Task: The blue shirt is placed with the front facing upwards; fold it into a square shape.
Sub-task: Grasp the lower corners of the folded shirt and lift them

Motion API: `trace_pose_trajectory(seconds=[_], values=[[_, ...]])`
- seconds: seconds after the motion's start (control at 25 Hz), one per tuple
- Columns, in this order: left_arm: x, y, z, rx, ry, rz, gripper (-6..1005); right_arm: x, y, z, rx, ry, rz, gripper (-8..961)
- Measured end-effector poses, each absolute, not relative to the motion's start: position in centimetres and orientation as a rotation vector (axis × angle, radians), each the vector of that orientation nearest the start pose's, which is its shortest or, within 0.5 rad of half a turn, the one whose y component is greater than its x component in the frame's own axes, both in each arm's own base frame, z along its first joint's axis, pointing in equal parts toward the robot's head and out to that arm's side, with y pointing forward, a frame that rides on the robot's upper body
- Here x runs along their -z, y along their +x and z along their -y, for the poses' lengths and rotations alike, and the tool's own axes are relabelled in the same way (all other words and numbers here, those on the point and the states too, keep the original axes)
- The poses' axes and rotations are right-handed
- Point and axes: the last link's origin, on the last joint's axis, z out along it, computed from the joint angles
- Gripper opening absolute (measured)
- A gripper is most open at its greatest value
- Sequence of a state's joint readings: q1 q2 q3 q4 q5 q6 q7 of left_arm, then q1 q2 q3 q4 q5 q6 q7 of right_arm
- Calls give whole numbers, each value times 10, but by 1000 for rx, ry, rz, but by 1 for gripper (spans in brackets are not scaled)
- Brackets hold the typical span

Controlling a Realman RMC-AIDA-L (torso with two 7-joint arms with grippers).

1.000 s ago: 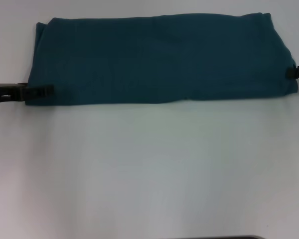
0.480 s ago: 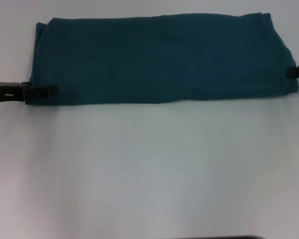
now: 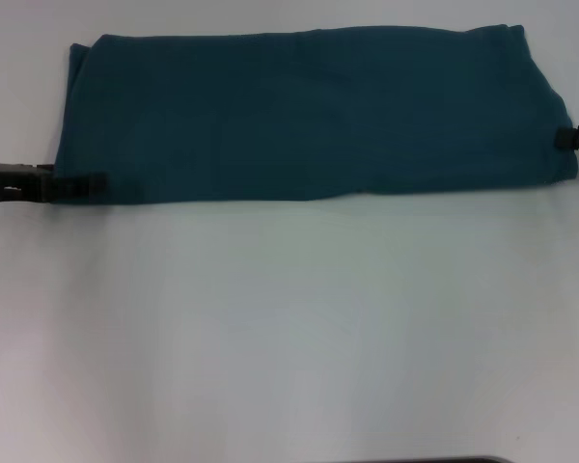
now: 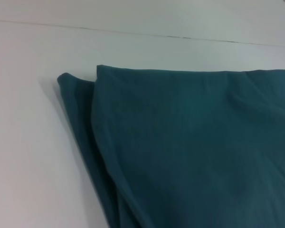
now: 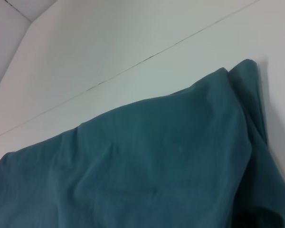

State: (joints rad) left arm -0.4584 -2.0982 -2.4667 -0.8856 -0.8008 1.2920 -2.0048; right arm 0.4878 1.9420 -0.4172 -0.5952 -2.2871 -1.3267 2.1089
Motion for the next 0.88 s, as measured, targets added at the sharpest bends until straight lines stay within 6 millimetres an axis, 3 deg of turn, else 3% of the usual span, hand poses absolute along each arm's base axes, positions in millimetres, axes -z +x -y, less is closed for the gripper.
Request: trace_pose_trajectory(seconds=[0.56,0.76,0.88], values=[[-34,-330,-344,228,-2237,1290,862,-68,367,-332,-533,-1992,-1684,10],[-33,-333,-343,204,-2231,1293,650,-67,367,-331,-536,-1996,-1686,10],[-31,-334,-343,197,-2230,1295,445,-67,367,-331,-541,-1996,-1688,10]])
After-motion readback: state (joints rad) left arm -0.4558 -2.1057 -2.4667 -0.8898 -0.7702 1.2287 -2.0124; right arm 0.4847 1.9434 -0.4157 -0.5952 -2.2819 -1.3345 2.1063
